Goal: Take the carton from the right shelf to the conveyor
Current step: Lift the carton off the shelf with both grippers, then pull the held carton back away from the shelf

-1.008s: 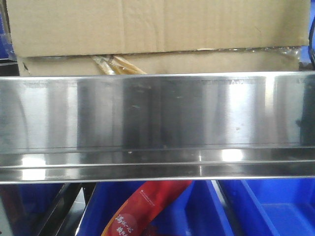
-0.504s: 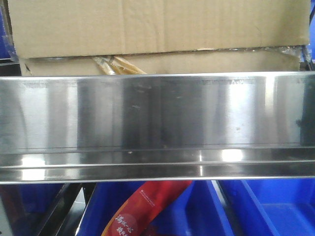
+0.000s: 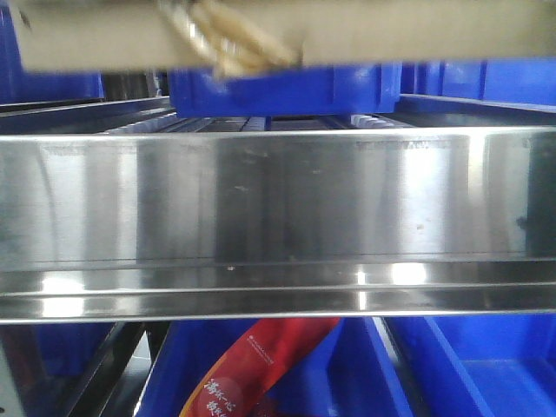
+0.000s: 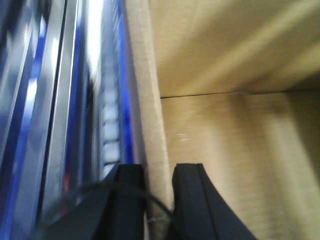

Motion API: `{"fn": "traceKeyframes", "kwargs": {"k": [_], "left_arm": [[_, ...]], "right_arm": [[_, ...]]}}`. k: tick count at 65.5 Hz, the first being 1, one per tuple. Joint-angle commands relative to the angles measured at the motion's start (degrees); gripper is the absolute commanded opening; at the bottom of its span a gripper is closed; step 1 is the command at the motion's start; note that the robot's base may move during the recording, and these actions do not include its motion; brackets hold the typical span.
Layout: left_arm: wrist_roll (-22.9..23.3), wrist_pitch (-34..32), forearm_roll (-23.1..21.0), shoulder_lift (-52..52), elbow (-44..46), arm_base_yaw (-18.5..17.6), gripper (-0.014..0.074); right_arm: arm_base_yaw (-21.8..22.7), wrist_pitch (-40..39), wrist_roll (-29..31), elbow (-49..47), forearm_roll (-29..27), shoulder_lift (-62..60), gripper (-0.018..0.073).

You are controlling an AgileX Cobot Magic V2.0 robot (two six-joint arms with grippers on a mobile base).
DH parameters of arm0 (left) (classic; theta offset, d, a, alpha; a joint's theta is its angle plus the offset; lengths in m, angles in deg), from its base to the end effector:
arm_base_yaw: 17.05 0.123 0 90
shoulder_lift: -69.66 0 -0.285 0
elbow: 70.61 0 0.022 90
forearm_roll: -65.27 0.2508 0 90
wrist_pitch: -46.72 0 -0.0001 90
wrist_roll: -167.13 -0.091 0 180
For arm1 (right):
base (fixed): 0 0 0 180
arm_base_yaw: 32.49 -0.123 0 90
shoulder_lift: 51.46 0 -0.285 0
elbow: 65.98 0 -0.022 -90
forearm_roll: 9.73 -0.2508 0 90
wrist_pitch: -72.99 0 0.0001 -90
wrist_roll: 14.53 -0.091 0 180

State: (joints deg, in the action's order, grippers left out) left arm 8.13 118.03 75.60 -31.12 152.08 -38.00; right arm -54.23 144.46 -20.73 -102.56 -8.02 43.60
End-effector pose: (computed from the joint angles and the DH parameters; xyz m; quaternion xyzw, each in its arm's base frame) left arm 0.3082 -0.1014 0.4976 -0.0108 0.9004 -0.0689 0.4294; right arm 0.2769 0.1077 0.4983 -0.1208 0.8979 0.0877 0.4140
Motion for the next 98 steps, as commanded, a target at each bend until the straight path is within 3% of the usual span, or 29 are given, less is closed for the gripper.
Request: {"fn": "traceKeyframes", "kwargs": {"k": [1, 25, 41, 98], "left_arm": [[-0.05, -1.34, -0.7, 3.3, -0.89, -1.97, -0.0021], [3.76, -1.34, 2.07, 11.83, -17.74, -6.15, -0.0021], [4.84, -1.34, 4.4, 11.83, -18.05, -6.15, -0.0021], [4.84, -1.34, 4.41, 11.83, -18.05, -6.15, -0.0021]], "right_arm": [[0.07, -1.5, 0.17, 1.45, -0.15, -4.24, -0.0064], [0.07, -1.5, 0.13, 17.27, -0.15, -14.68, -0.0064], [0.07, -1.5, 0.13, 18.68, -0.52, -15.25, -0.0064], [0.07, -1.5, 0.13, 18.68, -0.63, -15.25, -0.0064]]}}
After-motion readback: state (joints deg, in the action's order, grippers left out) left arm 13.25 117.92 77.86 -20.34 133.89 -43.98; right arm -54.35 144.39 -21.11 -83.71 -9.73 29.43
